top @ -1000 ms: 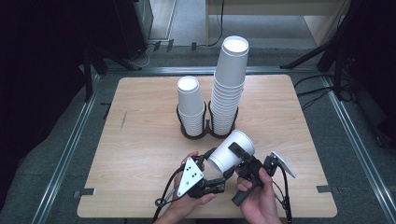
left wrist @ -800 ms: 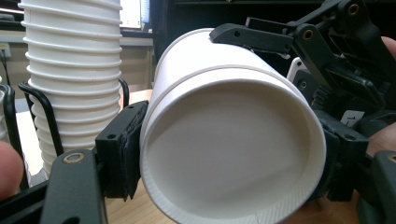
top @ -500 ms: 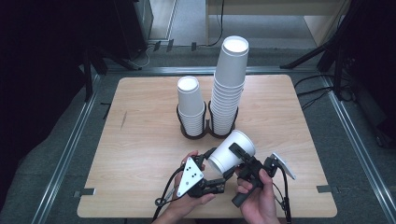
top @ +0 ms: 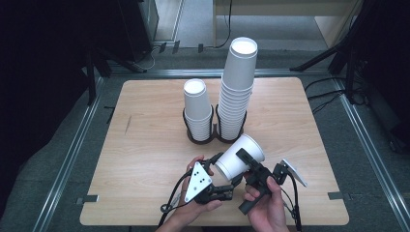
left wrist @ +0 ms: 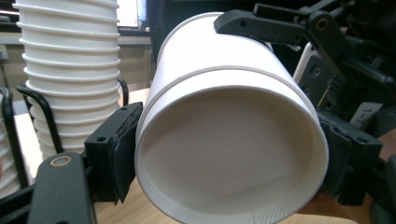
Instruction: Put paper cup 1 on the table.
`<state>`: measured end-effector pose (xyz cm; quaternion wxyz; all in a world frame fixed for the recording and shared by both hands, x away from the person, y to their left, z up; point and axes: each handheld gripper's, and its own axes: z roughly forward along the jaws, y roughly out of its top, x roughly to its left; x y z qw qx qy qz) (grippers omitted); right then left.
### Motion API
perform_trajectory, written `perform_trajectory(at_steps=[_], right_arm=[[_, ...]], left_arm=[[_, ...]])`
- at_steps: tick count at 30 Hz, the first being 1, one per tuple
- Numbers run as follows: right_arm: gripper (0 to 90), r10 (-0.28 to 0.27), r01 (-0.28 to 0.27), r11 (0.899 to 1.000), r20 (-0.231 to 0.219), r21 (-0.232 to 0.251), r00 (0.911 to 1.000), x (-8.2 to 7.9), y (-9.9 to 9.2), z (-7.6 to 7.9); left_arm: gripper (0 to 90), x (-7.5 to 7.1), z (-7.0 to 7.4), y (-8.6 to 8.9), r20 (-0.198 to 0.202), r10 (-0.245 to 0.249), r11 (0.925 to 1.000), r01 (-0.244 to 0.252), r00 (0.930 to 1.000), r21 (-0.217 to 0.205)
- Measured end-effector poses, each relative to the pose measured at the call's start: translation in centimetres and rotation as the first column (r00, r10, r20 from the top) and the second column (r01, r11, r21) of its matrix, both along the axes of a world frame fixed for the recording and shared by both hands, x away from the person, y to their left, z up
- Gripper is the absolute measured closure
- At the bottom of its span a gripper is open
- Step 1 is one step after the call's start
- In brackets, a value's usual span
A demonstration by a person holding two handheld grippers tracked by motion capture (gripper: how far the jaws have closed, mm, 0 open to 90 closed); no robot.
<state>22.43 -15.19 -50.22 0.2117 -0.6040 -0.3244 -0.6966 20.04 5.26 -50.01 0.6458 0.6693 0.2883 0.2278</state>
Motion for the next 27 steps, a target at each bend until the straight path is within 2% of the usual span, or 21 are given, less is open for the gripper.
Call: perform_trajectory(at_steps=[3, 4, 8, 12, 19, 23, 26, 27], right_arm=[[15.9, -0.002, 0.002, 1.000, 0.006, -0.004, 1.0000, 0.0, 0.0, 0.0], [15.9, -0.007, 0.007, 1.000, 0.018, -0.004, 0.9998, 0.0, 0.0, 0.1], [15.9, -0.017, 0.017, 1.000, 0.037, -0.004, 0.9992, -0.1, -0.1, 0.2], [15.9, -0.034, 0.035, 0.999, 0.060, -0.031, 0.9977, -0.1, -0.2, 0.3], [15.9, -0.069, 0.078, 0.993, 0.097, -0.090, 0.9928, 0.0, -0.5, 0.4], [15.9, -0.112, 0.130, 0.983, 0.146, -0.127, 0.9829, 0.2, -1.0, 0.7], [15.9, -0.125, 0.149, 0.978, 0.166, -0.143, 0.9782, 0.2, -1.2, 0.8], [15.9, -0.145, 0.178, 0.969, 0.191, -0.169, 0.9707, 0.3, -1.4, 0.9]], left_arm=[[17.4, 0.1, 0.2, 0.2, -0.036, -0.026, 0.9995, 0.027, 0.9990, 0.015], [15.4, 0.1, 0.4, 0.3, -0.076, -0.062, 0.9972, 0.065, 0.9951, 0.037], [9.5, 0.0, 0.8, 0.3, -0.093, -0.082, 0.9959, 0.085, 0.9923, 0.032], [1.5, 0.1, 1.0, 0.5, -0.105, -0.087, 0.9958, 0.090, 0.9906, 0.017], [0.0, 0.2, 1.1, 0.8, -0.111, -0.079, 0.9965, 0.081, 0.9907, 0.019], [0.0, 0.2, 1.1, 0.9, -0.119, -0.076, 0.9966, 0.079, 0.9900, 0.023], [0.0, 0.2, 1.1, 1.0, -0.122, -0.074, 0.9967, 0.078, 0.9898, 0.024], [0.0, 0.3, 1.0, 1.0, -0.123, -0.073, 0.9967, 0.077, 0.9898, 0.026]])
